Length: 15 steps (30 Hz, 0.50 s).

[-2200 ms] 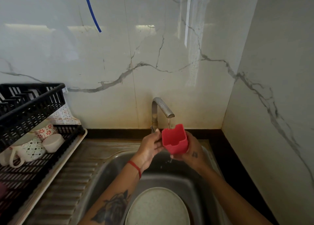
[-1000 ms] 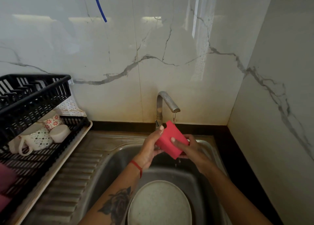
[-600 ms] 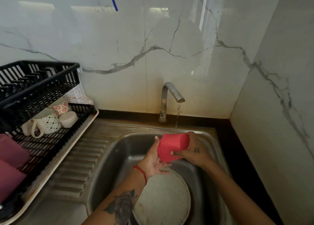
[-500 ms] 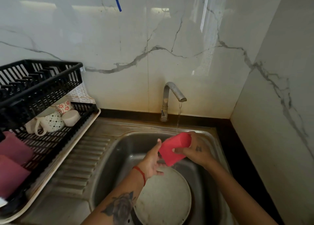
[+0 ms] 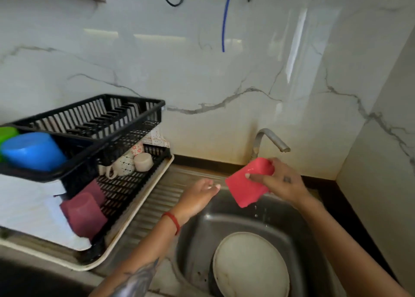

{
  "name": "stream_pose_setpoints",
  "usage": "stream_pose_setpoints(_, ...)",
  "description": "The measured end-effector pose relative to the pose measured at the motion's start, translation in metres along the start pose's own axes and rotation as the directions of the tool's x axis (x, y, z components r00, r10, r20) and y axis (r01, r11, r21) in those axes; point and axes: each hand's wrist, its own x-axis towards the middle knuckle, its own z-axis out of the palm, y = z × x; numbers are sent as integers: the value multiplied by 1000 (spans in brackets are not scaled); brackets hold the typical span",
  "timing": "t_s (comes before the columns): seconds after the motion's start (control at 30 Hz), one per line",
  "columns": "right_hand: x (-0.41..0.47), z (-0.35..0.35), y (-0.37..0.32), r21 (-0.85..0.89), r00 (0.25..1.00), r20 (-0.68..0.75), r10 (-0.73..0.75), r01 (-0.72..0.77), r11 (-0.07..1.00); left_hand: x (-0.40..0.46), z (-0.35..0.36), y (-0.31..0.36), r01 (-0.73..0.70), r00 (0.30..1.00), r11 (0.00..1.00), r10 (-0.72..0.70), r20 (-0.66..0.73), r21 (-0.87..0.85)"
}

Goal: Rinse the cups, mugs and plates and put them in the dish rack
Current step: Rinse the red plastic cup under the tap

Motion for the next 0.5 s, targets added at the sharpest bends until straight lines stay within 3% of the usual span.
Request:
stream_pose_setpoints(0.13,3,5,-79,62,992,-42,-123,125,990,-27,-74,17,-182,953,963,222,-205,201)
stream_pose_setpoints(0.27,3,24,-161,175,959,-61,-278,284,943,-69,-150,30,-282,744,855,482,-463,436)
stream_pose_setpoints(0.4,-1,61,-238,259,908,-87,-409,417,871,-101,-208,13,-212,538,795,580,-612,568)
stream_pose_setpoints(0.43,-2,73,-255,269,895,-91,-437,444,855,-106,-220,4,-167,519,806,562,-644,568)
stream_pose_setpoints(0.5,-4,97,-284,275,874,-89,-477,482,832,-111,-235,-16,-61,562,840,475,-678,538)
